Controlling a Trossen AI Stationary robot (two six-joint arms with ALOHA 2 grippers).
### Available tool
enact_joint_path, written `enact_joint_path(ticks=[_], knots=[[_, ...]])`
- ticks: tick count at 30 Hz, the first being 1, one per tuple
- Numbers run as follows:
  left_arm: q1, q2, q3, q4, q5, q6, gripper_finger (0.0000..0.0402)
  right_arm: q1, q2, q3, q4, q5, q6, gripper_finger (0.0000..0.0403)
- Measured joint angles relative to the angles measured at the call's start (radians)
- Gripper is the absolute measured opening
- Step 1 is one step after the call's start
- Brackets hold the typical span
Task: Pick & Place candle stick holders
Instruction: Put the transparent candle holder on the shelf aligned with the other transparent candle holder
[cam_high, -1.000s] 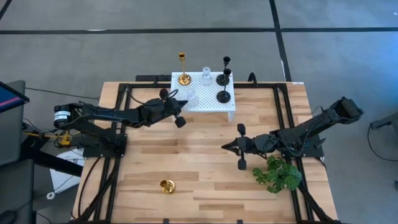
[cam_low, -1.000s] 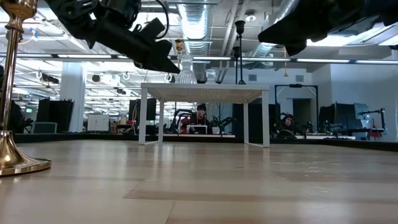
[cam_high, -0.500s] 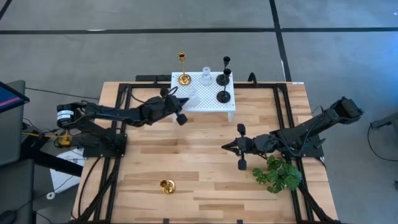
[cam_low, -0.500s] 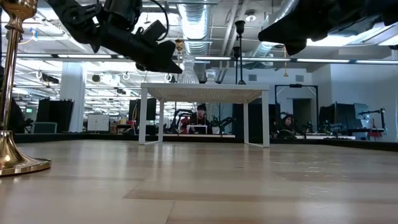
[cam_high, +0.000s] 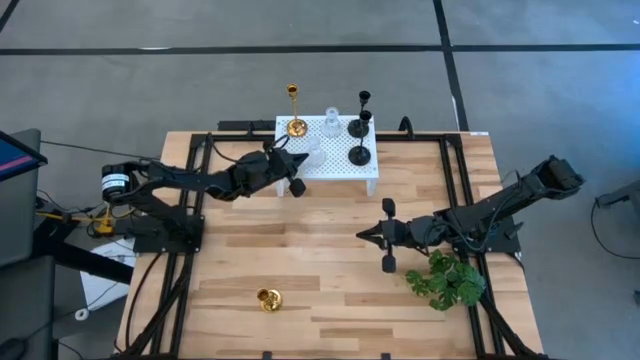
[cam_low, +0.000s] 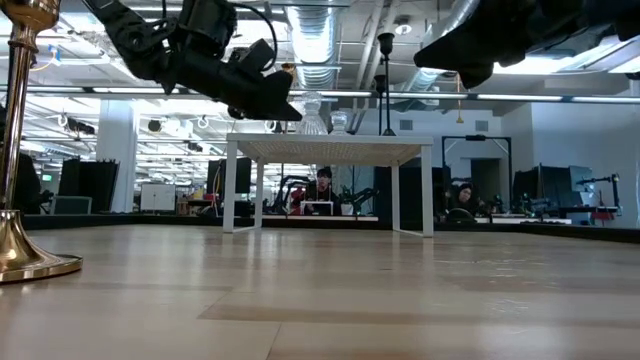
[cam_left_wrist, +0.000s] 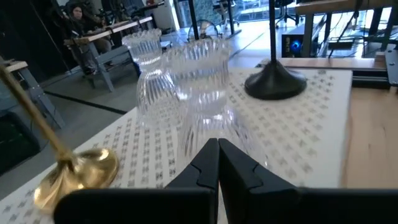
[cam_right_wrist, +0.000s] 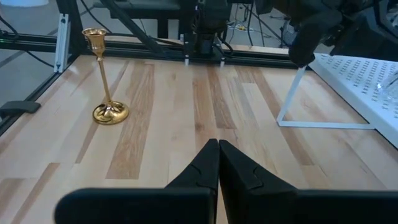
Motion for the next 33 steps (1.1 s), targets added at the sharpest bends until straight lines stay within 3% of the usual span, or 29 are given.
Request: enact_joint_path(ticks=[14, 21, 29, 33], knots=[[-0.002, 0.100, 0.091, -0.005, 0.009, 0.015, 0.0003, 0.002, 0.000, 0.000, -0.002, 0.003, 0.002, 0.0000], [-0.005, 0.073, 0.091, -0.006, -0.139, 0.060, 0.0003, 0.002, 0.000, 0.000, -0.002, 0.003, 0.000, 0.0000], [0.046, 0.086, 0.090, 0.027, -0.140, 0.032, 0.0003, 0.002, 0.000, 0.000, -0.002, 0.003, 0.000, 0.0000], [0.064, 0.091, 0.091, 0.058, -0.071, -0.002, 0.0003, 0.002, 0.000, 0.000, -0.001, 0.003, 0.000, 0.0000]])
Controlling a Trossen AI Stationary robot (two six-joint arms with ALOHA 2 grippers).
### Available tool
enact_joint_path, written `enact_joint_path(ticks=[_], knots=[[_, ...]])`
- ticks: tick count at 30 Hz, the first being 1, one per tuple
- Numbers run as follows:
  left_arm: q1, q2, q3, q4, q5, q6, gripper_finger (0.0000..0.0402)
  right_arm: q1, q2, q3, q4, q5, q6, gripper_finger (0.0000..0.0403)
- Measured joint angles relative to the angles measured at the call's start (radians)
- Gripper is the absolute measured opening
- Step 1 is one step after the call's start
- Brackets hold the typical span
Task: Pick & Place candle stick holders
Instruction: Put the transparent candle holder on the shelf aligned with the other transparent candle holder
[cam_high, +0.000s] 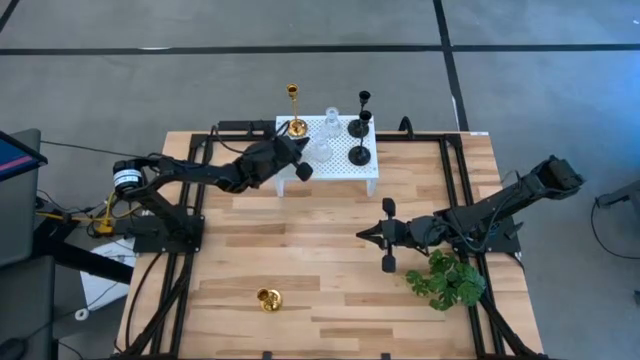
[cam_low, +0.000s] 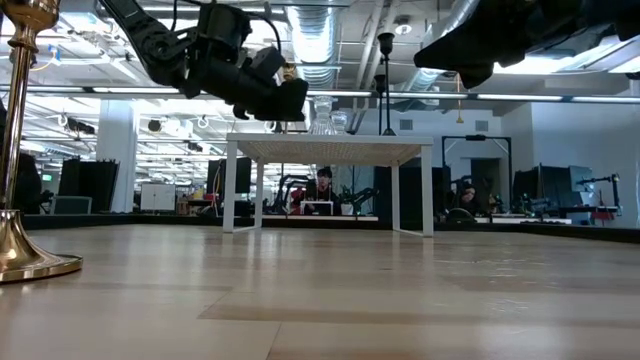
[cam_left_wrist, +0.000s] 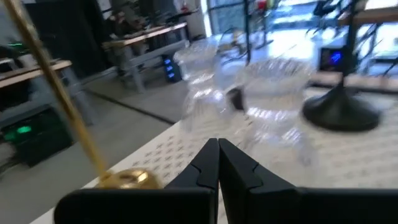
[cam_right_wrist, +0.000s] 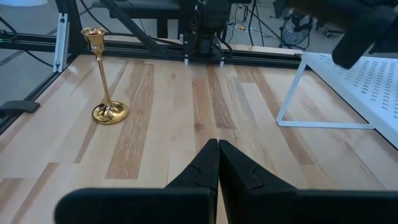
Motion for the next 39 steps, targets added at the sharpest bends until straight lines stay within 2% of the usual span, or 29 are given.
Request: enact_joint_path(ticks=[12, 34, 39], knots=[[0.003, 0.000, 0.000, 0.024, 0.089, -0.034, 0.0003, 0.000, 0.000, 0.000, 0.006, 0.000, -0.015, 0.0000], [0.000, 0.000, 0.000, 0.029, 0.113, -0.044, 0.0003, 0.000, 0.000, 0.000, 0.015, 0.000, -0.016, 0.0000], [0.043, 0.000, 0.000, 0.015, 0.114, -0.037, 0.0003, 0.000, 0.000, 0.000, 0.015, 0.000, -0.016, 0.0000]])
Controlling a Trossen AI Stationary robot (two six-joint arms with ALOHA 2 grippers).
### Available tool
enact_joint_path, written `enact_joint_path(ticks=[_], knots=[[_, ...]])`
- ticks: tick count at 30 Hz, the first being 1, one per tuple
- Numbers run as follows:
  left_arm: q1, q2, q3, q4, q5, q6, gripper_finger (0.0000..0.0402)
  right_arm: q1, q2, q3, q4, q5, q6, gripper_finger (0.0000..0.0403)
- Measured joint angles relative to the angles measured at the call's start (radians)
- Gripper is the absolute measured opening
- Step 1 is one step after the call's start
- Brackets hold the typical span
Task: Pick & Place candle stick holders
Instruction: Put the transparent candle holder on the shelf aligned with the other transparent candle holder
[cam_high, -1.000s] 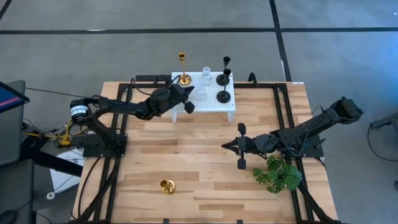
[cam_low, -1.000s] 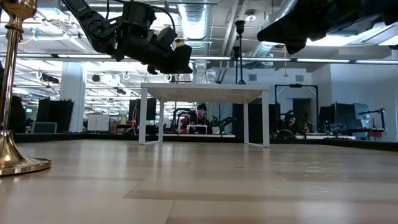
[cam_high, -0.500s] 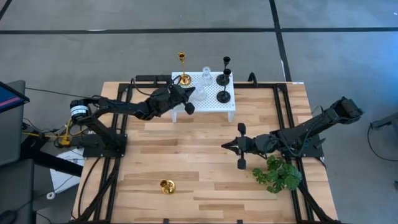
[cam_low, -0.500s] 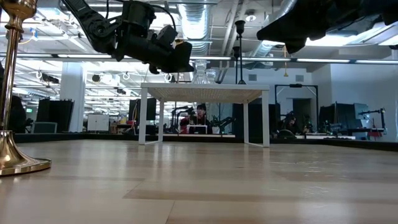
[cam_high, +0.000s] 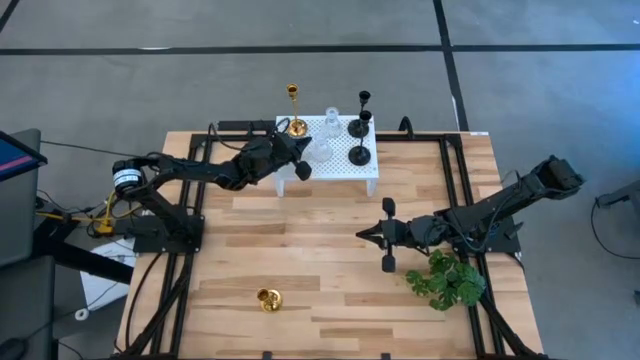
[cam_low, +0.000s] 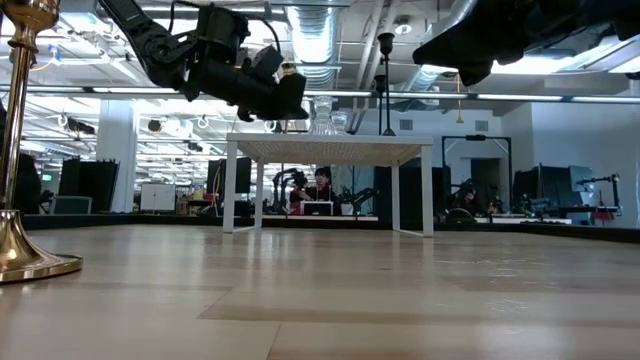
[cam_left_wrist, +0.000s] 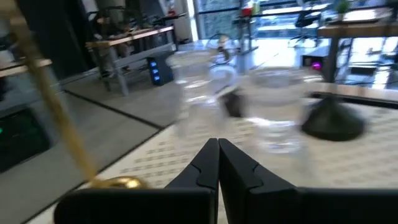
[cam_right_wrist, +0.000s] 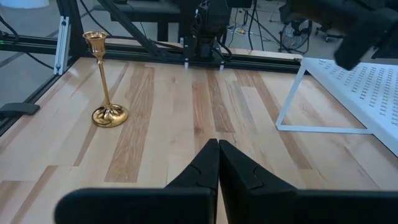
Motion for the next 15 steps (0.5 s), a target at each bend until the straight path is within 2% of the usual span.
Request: enact_joint_path(ticks=[5, 10, 15], knots=[[-0.002, 0.000, 0.000, -0.099, -0.021, -0.004, 0.0003, 0.000, 0.000, 0.000, 0.000, 0.000, 0.005, 0.0000], [-0.074, -0.031, 0.000, -0.220, -0.199, 0.064, 0.0003, 0.009, 0.000, 0.000, 0.000, 0.000, 0.003, 0.0000], [-0.152, -0.156, -0.001, -0.336, -0.327, 0.151, 0.0003, 0.008, 0.000, 0.000, -0.003, 0.000, 0.000, 0.0000]])
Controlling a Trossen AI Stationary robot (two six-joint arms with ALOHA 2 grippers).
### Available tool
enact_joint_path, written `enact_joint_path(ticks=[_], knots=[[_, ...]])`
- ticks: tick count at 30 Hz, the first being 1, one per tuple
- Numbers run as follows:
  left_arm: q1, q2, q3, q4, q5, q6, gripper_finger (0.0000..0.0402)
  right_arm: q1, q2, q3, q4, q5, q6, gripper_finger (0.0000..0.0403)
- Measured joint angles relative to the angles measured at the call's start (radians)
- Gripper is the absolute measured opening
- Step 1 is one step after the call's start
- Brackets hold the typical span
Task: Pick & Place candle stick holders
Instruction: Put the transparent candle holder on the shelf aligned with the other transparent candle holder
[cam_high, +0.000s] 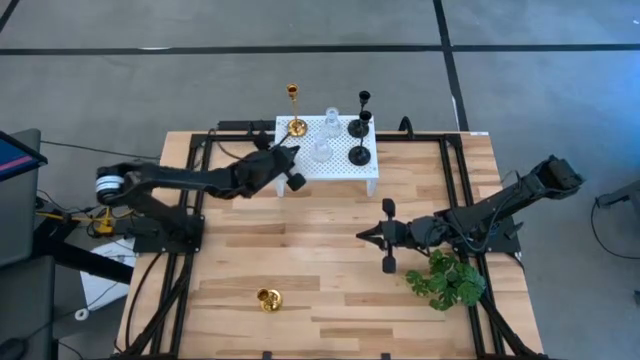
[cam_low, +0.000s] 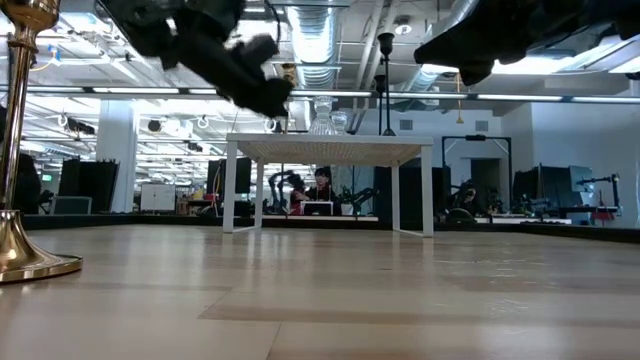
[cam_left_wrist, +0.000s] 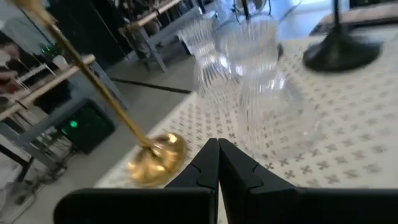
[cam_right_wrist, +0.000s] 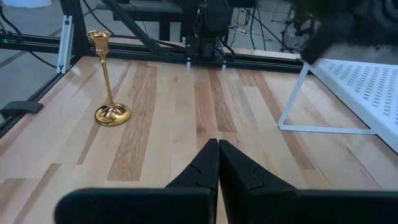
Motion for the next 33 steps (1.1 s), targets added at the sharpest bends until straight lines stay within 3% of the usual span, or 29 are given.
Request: enact_joint_path(ticks=[5, 10, 14, 18, 24, 29, 33], knots=[[-0.038, -0.208, -0.023, -0.190, -0.017, -0.005, 0.0003, -0.001, 0.000, 0.000, 0.000, 0.000, 0.000, 0.0000], [-0.056, -0.438, -0.134, -0.205, -0.005, -0.030, 0.0003, -0.001, 0.000, 0.000, 0.000, 0.000, -0.003, 0.0000], [-0.054, -0.509, -0.203, -0.202, 0.014, -0.077, 0.0003, -0.001, 0.000, 0.000, 0.001, 0.000, -0.003, 0.0000], [-0.041, -0.448, -0.216, -0.118, 0.032, -0.080, 0.0003, -0.002, 0.000, 0.000, 0.008, 0.000, -0.009, 0.0000], [0.056, -0.239, -0.208, 0.166, 0.255, -0.080, 0.0003, -0.001, 0.000, 0.000, 0.020, 0.000, -0.011, 0.0000], [0.144, -0.079, -0.125, 0.198, 0.346, -0.143, 0.0003, 0.005, 0.000, 0.000, 0.024, 0.000, -0.010, 0.0000], [0.167, 0.041, -0.049, 0.192, 0.358, -0.159, 0.0003, 0.006, 0.000, 0.000, 0.024, 0.000, -0.010, 0.0000]])
